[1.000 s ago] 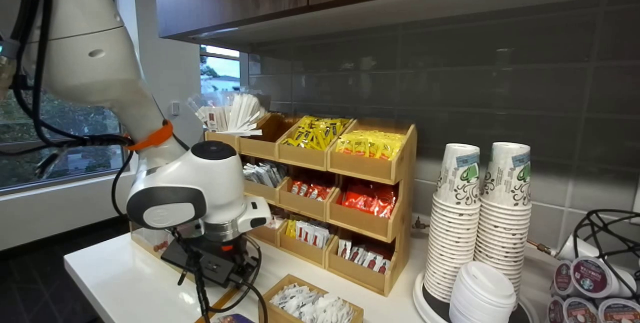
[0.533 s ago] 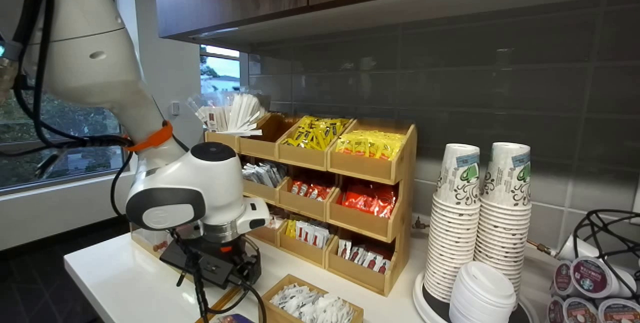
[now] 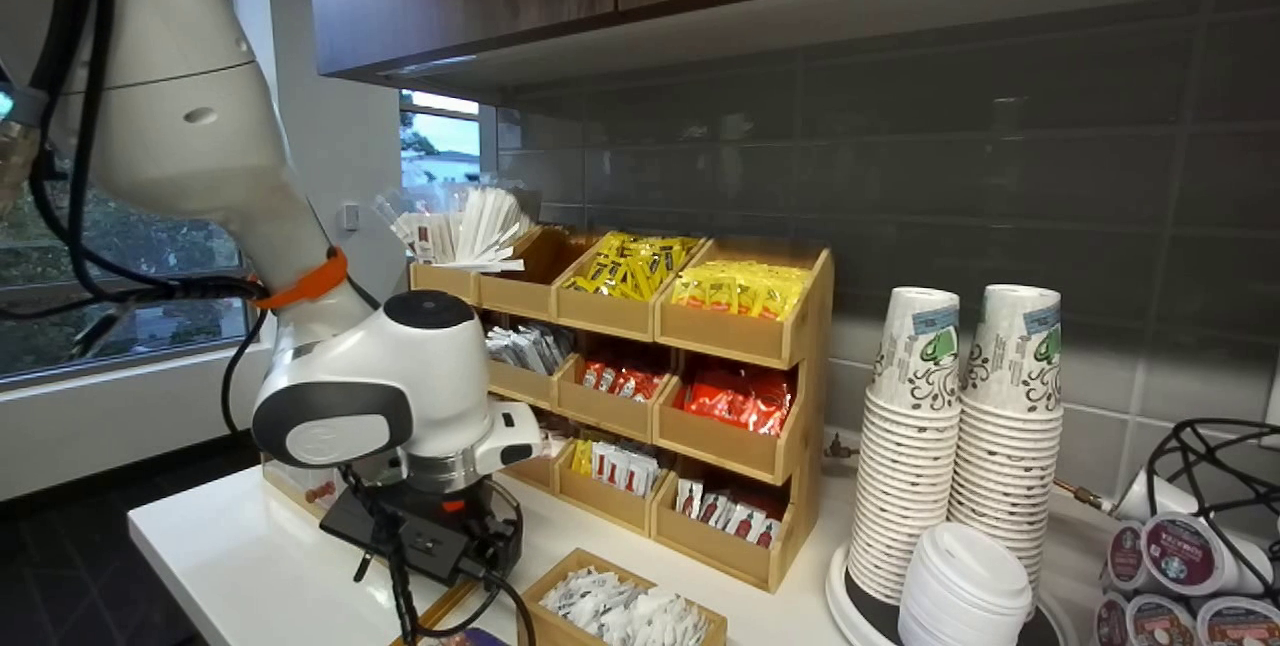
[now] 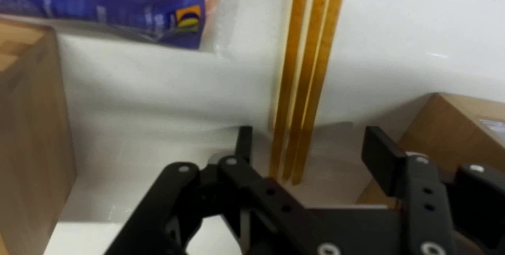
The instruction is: Remove the wooden stirrers from the counter and put them on the topmost shelf.
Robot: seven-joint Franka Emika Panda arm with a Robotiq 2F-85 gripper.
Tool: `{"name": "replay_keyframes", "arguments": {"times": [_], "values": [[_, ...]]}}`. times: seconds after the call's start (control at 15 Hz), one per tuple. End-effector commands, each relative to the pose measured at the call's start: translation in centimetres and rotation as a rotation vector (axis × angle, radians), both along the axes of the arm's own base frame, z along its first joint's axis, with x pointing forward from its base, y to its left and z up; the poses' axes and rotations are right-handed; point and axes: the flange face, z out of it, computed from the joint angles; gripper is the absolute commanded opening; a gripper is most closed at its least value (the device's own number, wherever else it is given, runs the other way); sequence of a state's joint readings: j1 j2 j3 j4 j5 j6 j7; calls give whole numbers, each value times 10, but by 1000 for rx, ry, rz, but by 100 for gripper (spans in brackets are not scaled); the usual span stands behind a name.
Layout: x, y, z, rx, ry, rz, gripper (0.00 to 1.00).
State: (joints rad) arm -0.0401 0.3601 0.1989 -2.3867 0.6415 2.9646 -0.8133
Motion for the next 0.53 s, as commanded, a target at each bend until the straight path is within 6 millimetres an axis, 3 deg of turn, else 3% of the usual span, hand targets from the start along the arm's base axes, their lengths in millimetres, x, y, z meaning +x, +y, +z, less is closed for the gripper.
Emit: {"name": "replay_keyframes", "arguments": {"times": [0.0,0.33,0.47], "values": [[-2,-5,-5,-18,11,16,42],[0,-14,-4,-40,8,17,8],[0,-16,-4,-45,8,20,2]]}}
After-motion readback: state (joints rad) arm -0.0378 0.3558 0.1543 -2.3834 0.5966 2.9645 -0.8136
